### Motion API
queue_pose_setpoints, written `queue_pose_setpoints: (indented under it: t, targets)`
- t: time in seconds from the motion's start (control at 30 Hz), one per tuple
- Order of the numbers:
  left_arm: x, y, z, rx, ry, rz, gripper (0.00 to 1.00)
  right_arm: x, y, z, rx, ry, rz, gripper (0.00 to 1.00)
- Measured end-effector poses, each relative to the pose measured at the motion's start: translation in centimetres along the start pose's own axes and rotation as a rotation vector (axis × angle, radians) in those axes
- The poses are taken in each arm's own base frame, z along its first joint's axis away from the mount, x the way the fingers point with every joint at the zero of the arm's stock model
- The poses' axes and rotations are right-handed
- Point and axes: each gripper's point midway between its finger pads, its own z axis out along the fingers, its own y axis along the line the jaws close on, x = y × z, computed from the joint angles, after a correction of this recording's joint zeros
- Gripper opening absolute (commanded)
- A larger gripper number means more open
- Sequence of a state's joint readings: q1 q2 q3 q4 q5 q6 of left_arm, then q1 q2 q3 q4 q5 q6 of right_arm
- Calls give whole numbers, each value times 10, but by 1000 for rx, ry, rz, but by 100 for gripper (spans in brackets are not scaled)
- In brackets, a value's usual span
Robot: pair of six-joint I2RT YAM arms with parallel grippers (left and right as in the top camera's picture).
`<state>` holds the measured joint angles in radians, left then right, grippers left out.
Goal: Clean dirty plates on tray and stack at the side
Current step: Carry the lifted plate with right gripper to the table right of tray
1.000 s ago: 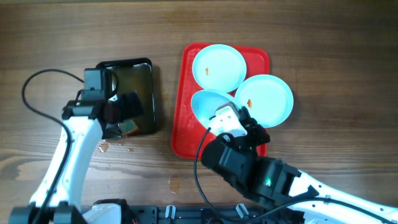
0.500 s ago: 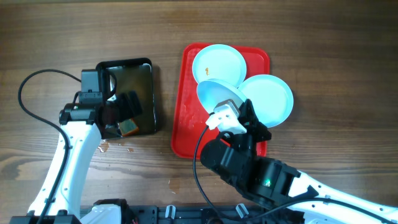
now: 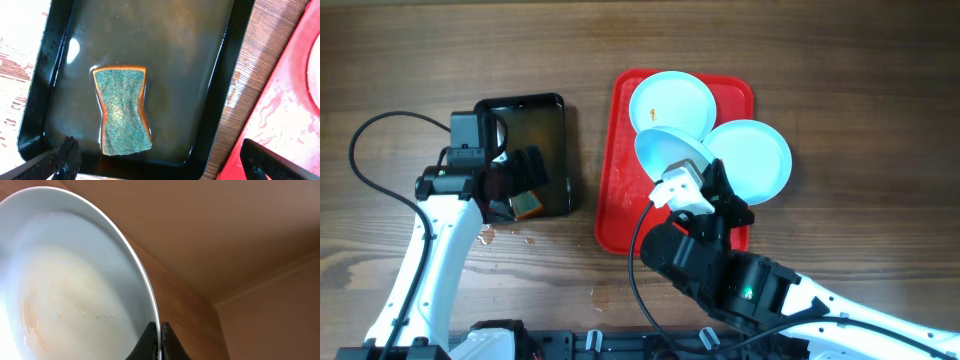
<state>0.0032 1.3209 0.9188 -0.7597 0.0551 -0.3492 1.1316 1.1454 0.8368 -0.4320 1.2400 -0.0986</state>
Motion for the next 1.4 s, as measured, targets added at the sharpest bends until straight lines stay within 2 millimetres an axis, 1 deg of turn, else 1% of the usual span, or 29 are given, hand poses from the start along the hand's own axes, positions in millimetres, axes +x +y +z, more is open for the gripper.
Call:
queue_pose_setpoints:
  t: [0.43, 0.5, 0.67, 0.7, 0.77, 0.83, 0.9, 0.93, 0.97, 1.03, 1.13, 1.2, 1.37, 1.4]
  targets:
    - [0, 0, 0, 0, 0, 0, 100, 0, 0, 0, -2, 1, 18, 4]
    - [0, 0, 0, 0, -1, 0, 100, 6, 4, 2, -29, 19, 31, 4]
    - [0, 0, 0, 0, 0, 0, 100, 36, 14, 22, -143, 156, 142, 4]
    - [0, 0, 0, 0, 0, 0, 100, 40, 17, 23, -171, 182, 174, 4]
    - [0, 0, 0, 0, 0, 0, 100, 39, 17, 23, -194, 189, 222, 4]
    - [0, 0, 0, 0, 0, 0, 100, 39, 12, 24, -205, 205, 247, 4]
    - [0, 0, 0, 0, 0, 0, 100, 40, 6, 24, -203, 225, 234, 4]
    - [0, 0, 0, 0, 0, 0, 100, 36, 4, 23, -209, 220, 248, 4]
    - [0, 0, 0, 0, 0, 0, 100, 37, 2, 23, -207, 224, 245, 4]
    - [0, 0, 0, 0, 0, 0, 100, 42, -1, 24, -203, 248, 224, 4]
    - [0, 0, 0, 0, 0, 0, 100, 41, -1, 27, -192, 251, 250, 4]
    - [0, 0, 0, 0, 0, 0, 100, 45, 1, 31, -198, 270, 262, 5]
    - [0, 0, 0, 0, 0, 0, 100, 58, 10, 41, -276, 366, 436, 4]
    - [0, 0, 0, 0, -1, 0, 100, 65, 8, 48, -291, 407, 505, 4]
